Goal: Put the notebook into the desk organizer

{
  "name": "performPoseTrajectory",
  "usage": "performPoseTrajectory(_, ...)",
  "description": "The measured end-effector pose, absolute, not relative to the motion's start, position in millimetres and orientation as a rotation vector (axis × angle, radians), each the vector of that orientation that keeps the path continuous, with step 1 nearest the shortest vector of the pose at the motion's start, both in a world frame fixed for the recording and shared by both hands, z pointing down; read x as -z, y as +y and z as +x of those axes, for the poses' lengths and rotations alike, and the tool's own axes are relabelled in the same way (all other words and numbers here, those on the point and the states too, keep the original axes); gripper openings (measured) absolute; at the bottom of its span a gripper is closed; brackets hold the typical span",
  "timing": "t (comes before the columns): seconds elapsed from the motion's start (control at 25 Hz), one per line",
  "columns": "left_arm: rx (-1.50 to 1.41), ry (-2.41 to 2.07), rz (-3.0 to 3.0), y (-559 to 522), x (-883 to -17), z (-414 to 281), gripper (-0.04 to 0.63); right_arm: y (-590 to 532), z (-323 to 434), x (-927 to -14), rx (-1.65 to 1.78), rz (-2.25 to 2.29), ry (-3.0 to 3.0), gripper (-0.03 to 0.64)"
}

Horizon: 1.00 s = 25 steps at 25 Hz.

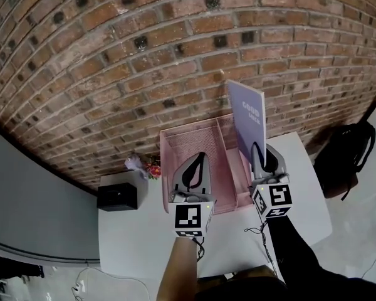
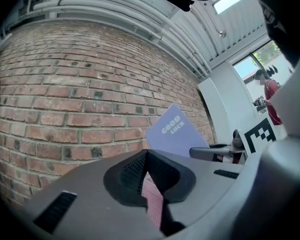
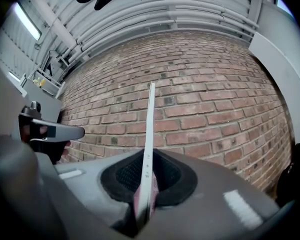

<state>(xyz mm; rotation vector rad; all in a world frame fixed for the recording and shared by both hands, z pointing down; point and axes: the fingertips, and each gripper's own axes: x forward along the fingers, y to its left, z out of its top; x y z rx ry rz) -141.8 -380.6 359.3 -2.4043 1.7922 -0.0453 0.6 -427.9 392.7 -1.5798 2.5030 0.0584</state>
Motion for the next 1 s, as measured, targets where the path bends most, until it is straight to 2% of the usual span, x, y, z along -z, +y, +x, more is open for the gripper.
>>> performPoseTrajectory(1.0,0.074,1.715,-2.526,-433,-386,-162,0.005,-481,-21,-444,-0.064,-1.778,2.527,0.031)
